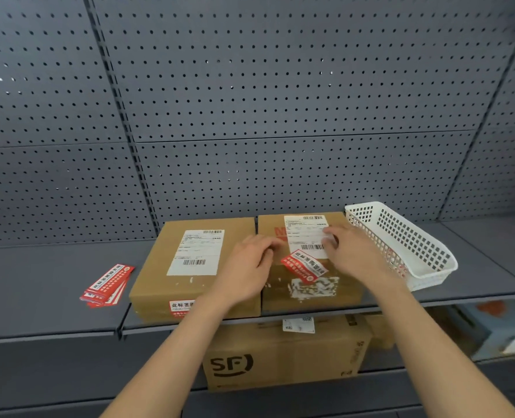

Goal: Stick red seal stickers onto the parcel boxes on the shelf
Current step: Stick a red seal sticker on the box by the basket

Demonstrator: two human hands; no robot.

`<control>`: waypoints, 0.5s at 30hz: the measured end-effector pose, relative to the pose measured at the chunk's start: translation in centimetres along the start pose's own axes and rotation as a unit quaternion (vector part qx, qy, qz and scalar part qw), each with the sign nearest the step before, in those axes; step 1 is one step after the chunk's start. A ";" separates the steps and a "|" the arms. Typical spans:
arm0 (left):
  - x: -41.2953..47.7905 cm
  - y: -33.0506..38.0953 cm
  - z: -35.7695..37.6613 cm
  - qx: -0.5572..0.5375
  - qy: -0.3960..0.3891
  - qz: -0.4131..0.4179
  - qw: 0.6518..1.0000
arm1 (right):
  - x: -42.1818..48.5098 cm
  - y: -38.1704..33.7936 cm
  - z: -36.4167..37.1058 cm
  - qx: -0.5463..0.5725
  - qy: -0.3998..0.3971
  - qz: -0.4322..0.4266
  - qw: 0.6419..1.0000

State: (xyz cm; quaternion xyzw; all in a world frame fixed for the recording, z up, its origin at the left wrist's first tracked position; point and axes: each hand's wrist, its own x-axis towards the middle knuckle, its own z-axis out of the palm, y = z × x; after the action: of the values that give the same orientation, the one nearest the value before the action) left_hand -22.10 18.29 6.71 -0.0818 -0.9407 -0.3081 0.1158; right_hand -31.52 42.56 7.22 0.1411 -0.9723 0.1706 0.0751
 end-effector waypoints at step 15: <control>-1.5 1.8 -0.4 0.048 0.009 -0.043 0.998 | 0.6 0.7 1.6 -0.003 0.032 -0.028 0.999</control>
State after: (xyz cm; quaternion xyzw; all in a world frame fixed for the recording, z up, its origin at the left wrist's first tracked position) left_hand -20.15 19.37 7.57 -0.0329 -0.9559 -0.2685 0.1144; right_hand -32.42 42.45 5.62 0.1628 -0.9655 0.1700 0.1114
